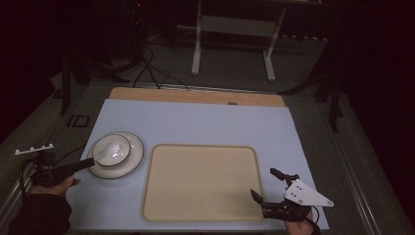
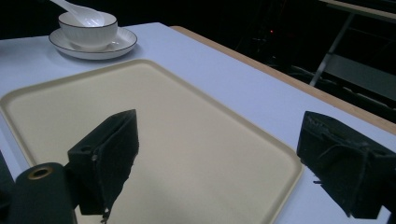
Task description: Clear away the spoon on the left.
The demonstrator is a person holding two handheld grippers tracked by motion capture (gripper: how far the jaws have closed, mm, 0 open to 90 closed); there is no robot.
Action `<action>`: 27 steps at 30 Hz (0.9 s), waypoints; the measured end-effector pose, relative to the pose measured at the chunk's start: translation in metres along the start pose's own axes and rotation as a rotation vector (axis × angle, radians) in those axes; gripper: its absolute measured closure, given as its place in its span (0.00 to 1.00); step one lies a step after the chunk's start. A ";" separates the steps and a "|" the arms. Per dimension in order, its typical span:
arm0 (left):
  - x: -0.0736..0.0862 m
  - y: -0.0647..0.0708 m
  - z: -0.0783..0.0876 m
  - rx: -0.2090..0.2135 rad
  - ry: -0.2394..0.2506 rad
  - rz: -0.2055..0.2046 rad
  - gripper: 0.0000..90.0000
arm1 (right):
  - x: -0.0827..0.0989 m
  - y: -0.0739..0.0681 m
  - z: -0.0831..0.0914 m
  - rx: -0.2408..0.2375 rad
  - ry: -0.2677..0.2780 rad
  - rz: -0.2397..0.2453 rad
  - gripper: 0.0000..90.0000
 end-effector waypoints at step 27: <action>-0.013 0.051 0.026 -0.003 0.092 -0.091 0.95 | 0.000 0.001 -0.001 -0.005 0.002 -0.006 0.14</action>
Point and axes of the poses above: each handheld gripper's, and its own axes: z roughly backward along the jaws, x roughly out of its underside, y roughly to its right, the point moved 7 cm from there along -z, roughly forward along the jaws, and after that the axes turned 6 degrees about z, right-handed, at the moved point
